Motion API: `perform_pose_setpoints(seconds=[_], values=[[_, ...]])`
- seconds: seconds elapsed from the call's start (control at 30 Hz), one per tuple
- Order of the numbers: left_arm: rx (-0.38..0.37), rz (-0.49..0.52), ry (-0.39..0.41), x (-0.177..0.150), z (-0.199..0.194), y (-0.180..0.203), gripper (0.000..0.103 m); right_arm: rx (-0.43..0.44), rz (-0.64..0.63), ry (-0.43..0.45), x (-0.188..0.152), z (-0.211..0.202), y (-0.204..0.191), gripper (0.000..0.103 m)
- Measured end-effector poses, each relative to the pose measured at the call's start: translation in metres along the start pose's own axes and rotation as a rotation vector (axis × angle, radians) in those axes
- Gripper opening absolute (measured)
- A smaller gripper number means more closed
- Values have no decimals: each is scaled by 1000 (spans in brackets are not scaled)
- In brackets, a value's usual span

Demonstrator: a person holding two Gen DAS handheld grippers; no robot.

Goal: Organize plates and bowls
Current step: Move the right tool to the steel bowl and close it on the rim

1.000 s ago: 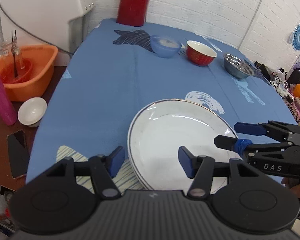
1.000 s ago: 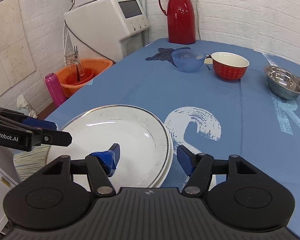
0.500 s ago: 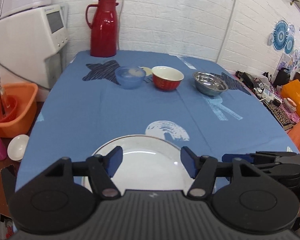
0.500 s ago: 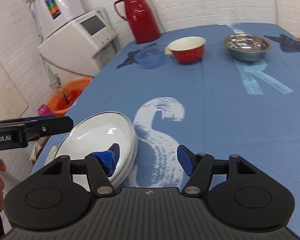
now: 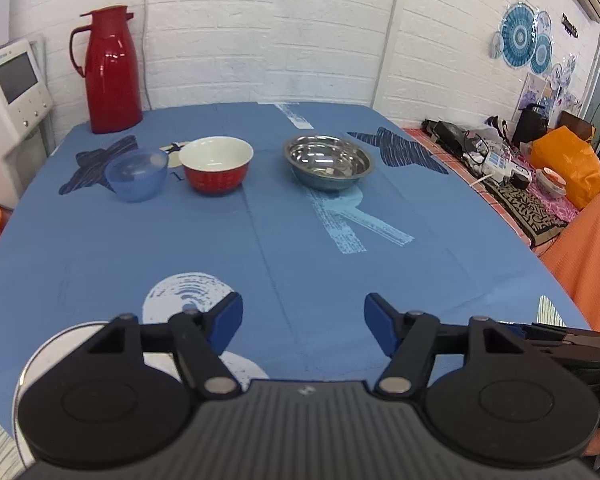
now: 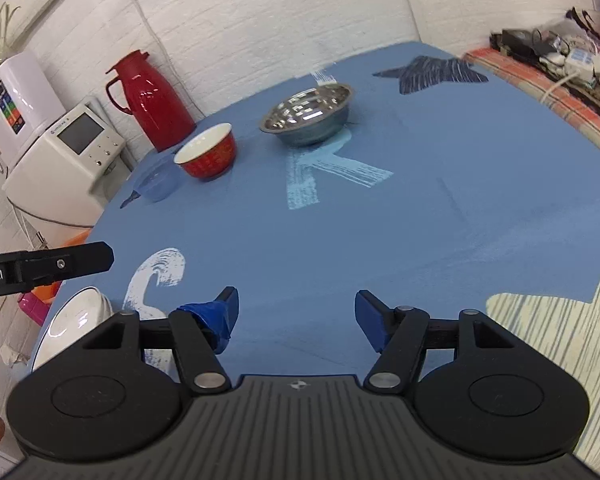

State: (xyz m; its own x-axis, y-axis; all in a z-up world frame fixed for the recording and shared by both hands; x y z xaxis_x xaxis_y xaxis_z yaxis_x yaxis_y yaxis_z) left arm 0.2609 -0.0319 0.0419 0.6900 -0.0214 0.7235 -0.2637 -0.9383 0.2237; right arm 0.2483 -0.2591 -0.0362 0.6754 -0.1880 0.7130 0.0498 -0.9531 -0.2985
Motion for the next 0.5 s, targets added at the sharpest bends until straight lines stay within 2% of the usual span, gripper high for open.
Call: perform_pose_setpoints(seconds=[0.07, 0.13, 0.27, 0.5], values=[[4, -11, -37, 8, 21, 7, 68, 1, 27, -32, 11, 9, 17, 50], [-8, -53, -108, 21, 51, 9, 68, -19, 31, -27, 28, 18, 34, 50], [-58, -216, -256, 49, 110, 3, 68, -24, 48, -6, 69, 37, 57, 50], [-22, -335, -274, 89, 171, 6, 68, -30, -37, -18, 126, 94, 73, 51]])
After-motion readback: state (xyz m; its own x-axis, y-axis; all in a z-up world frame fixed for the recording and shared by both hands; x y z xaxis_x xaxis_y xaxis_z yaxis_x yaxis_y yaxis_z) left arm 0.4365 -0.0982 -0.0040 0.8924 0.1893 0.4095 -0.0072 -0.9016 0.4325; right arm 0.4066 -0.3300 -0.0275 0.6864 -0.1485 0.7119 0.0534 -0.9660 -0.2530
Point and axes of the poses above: each gripper's, at about its wrist camera, not at the fingertips, and z roughly the way its jaws point, y to its right, x to its top, the point moved 1 cm from there along z, roughly the way its jaws point, and after that the axes turned 8 degrees about -z, right-handed, at the moved point
